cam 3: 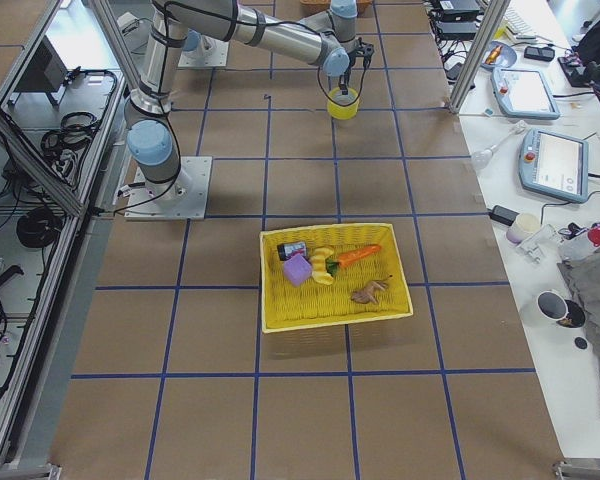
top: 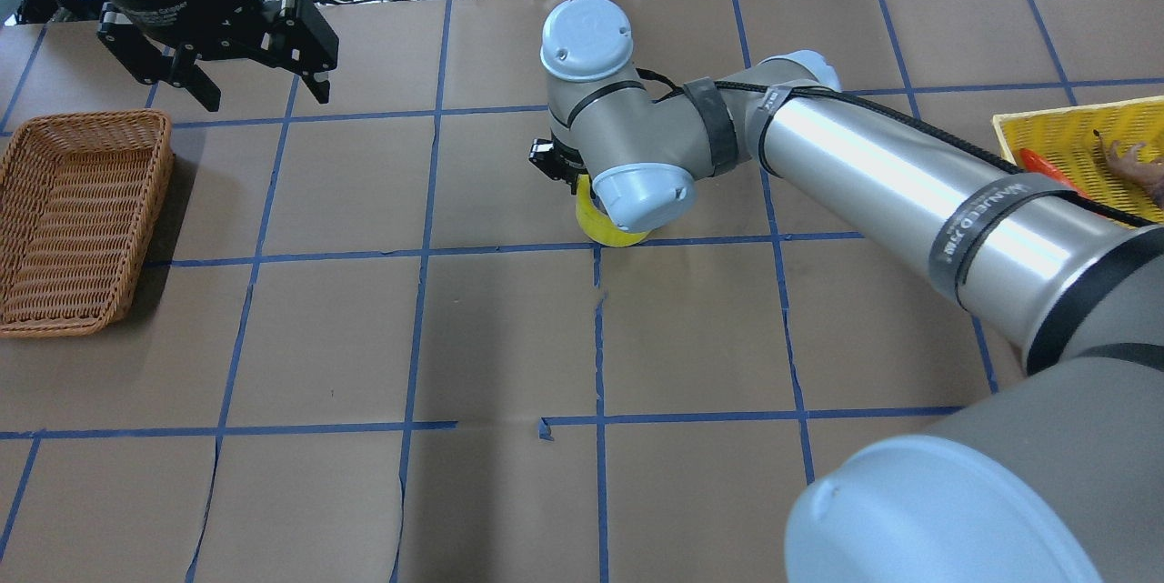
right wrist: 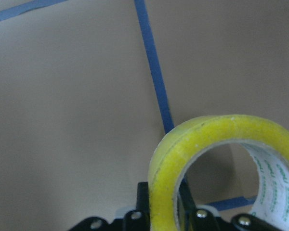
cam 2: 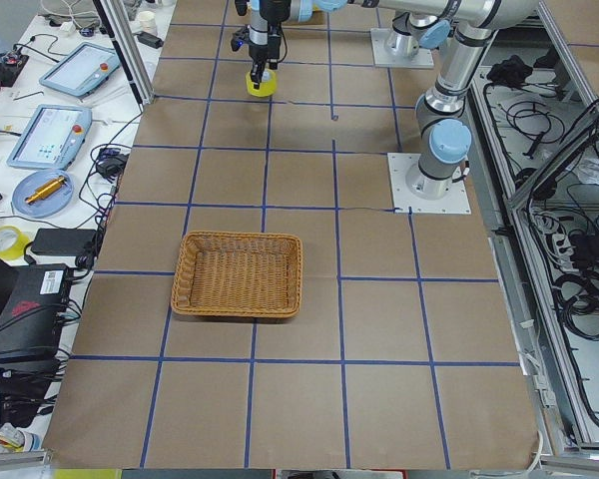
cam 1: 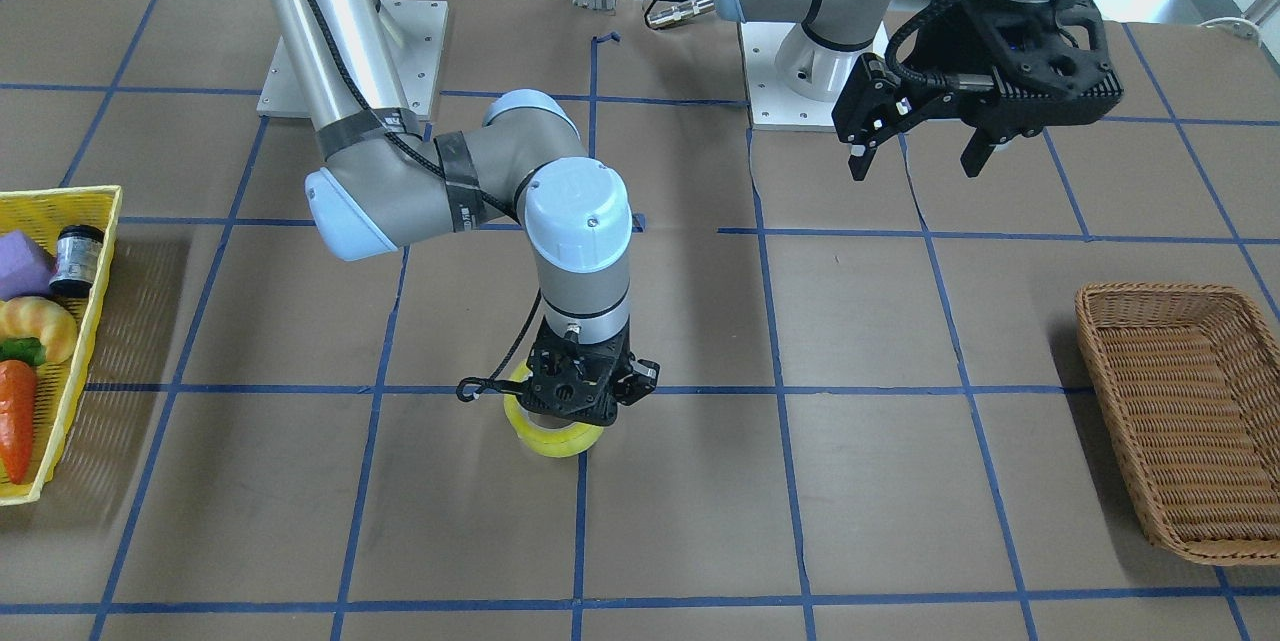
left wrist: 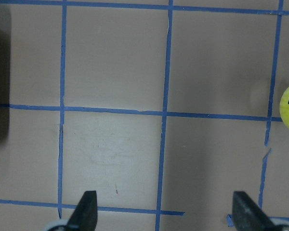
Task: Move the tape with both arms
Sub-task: 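Carry the tape roll with the right gripper to the table center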
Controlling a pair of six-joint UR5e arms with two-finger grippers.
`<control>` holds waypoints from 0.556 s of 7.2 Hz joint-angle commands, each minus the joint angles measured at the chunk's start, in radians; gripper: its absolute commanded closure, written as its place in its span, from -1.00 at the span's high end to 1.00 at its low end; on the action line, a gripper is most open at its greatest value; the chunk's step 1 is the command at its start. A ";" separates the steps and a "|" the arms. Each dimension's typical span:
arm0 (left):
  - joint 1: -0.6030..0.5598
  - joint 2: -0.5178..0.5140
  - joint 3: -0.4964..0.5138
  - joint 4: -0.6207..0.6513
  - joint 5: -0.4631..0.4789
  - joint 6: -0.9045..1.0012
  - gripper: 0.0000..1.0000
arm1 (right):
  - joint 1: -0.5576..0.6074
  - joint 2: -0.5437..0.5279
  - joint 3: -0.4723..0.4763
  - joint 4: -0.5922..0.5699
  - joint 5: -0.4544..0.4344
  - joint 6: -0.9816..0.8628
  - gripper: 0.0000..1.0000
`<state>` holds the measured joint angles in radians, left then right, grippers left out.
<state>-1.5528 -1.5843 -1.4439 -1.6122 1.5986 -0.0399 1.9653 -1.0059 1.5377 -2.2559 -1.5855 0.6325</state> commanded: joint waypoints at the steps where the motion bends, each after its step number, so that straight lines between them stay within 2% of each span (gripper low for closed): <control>1: 0.000 0.003 0.000 0.000 0.001 0.005 1.00 | 0.023 0.041 -0.033 -0.010 -0.011 0.039 -1.00; 2: 0.002 0.003 -0.001 -0.002 0.001 0.005 1.00 | 0.033 0.041 -0.033 -0.008 0.001 0.079 -1.00; 3: 0.002 0.004 -0.001 0.000 0.004 0.006 1.00 | 0.035 0.043 -0.030 -0.007 -0.007 0.070 0.95; 4: 0.000 0.007 0.000 -0.002 -0.002 0.006 1.00 | 0.033 0.030 -0.036 -0.005 -0.001 0.082 1.00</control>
<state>-1.5513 -1.5798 -1.4446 -1.6129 1.6006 -0.0344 1.9978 -0.9676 1.5058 -2.2629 -1.5896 0.7029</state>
